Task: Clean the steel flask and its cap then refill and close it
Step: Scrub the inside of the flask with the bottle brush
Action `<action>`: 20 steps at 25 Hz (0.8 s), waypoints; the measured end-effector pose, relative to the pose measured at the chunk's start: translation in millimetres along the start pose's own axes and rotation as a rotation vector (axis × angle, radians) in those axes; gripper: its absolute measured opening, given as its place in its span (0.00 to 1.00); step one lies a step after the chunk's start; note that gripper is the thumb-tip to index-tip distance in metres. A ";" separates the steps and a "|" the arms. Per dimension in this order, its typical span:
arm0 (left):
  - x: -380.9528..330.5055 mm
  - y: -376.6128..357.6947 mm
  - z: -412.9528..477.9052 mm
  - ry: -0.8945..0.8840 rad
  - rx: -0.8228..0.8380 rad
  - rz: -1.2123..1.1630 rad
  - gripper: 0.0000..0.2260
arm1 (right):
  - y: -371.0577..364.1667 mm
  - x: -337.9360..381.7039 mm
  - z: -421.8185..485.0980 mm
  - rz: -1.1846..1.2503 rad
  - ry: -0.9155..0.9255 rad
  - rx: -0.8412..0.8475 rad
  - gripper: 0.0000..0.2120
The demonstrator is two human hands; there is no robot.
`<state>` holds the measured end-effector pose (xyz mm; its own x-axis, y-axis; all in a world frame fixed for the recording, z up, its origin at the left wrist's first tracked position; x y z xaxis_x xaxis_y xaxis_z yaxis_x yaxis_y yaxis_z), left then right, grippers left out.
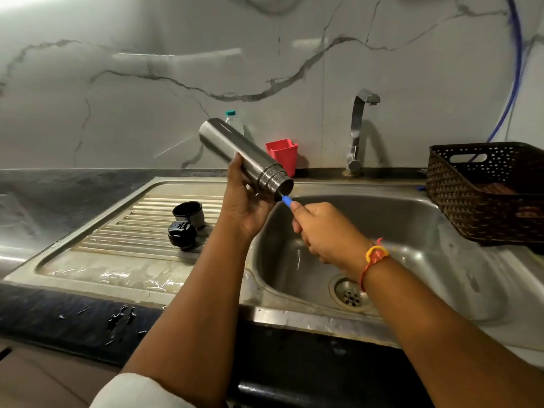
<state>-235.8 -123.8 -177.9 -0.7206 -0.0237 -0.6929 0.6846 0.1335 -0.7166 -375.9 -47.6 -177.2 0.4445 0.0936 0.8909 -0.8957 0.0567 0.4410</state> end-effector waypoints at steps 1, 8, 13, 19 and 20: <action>0.2 7.3 2.7 -0.022 -0.075 0.085 0.27 | 8.4 4.5 3.3 -0.201 0.102 -0.105 0.22; 9.0 3.4 0.0 0.069 -0.127 -0.016 0.33 | 20.8 8.4 1.7 -0.675 0.276 -0.220 0.18; -2.3 25.3 4.9 0.009 -0.255 -0.093 0.32 | -14.1 14.4 -5.7 -0.455 0.277 -0.010 0.22; -10.2 7.9 0.0 -0.005 -0.052 -0.288 0.26 | -34.0 -5.6 -34.2 0.486 -0.339 0.461 0.18; -0.9 -0.8 -4.3 0.009 0.002 -0.251 0.26 | -38.8 -2.5 -36.0 0.599 -0.396 0.503 0.18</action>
<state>-236.1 -119.6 -176.3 -0.8691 -0.0472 -0.4924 0.4842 0.1223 -0.8664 -341.9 -14.3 -200.5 -0.0547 -0.3904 0.9190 -0.9169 -0.3448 -0.2010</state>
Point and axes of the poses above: each hand's wrist, its own z-axis towards the middle knuckle, its own y-axis out of the back of the hand, x = y × z, the point moved 9 cm from there along z, towards the middle knuckle, and after that the axes turned 9 degrees about -x, right-handed, at the moved point
